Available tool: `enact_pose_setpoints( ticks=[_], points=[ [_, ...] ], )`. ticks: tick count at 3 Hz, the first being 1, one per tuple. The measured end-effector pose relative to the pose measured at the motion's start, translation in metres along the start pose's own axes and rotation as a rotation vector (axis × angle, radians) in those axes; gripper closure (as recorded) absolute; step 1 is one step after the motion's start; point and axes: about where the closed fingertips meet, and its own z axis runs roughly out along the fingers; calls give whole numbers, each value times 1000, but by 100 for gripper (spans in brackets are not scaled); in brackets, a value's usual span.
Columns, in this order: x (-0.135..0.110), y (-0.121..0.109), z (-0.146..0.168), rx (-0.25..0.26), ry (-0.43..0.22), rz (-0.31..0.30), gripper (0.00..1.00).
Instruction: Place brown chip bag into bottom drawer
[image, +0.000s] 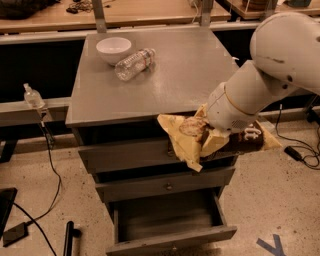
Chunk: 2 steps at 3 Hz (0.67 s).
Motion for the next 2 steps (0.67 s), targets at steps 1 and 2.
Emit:
enact_pose_setpoints(
  ticks=[1, 2],
  points=[
    [4, 3, 17, -53, -58, 32, 100],
    [13, 28, 77, -140, -200, 93, 100]
  ],
)
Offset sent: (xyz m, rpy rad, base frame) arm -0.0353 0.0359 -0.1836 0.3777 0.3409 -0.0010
